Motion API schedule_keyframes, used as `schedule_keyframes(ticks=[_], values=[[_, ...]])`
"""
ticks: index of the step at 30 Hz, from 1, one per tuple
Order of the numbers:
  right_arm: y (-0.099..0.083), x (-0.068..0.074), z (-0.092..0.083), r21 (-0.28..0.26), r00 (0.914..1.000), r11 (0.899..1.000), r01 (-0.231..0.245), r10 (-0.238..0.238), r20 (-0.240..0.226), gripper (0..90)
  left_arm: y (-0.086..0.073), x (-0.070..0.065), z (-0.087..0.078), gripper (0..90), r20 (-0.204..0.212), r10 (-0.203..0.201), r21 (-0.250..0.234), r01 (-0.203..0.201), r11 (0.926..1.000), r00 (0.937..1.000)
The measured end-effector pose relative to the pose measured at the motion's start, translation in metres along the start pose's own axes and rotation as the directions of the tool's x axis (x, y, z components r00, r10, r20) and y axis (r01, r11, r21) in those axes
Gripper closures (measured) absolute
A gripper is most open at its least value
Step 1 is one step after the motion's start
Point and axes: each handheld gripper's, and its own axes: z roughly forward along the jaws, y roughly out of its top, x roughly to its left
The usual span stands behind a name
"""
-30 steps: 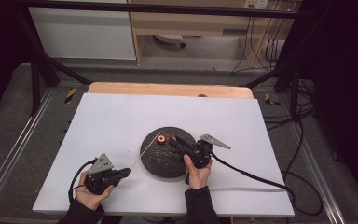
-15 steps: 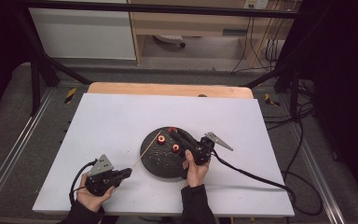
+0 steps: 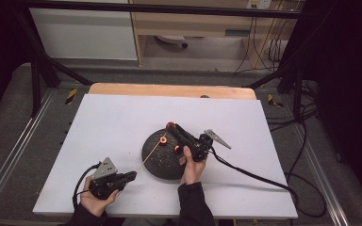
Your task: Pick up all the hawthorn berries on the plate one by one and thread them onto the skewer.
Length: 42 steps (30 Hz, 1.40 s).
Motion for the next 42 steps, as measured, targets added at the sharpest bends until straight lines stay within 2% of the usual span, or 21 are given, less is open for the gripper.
schedule_keyframes(ticks=[34,42], values=[[-0.0053,-0.0027,0.0015,-0.007,0.9999,1.0,-0.007,0.007,-0.008,60.7,0.0006,-0.0033,0.0058,88.1,0.007,-0.033,-0.004,0.033,0.9994,0.9994],[-0.0064,-0.0032,0.0016,-0.005,0.9999,1.0,-0.009,0.009,-0.011,60.7,0.0028,-0.0075,0.0096,88.1,0.008,-0.067,-0.019,0.067,0.9976,0.9977]])
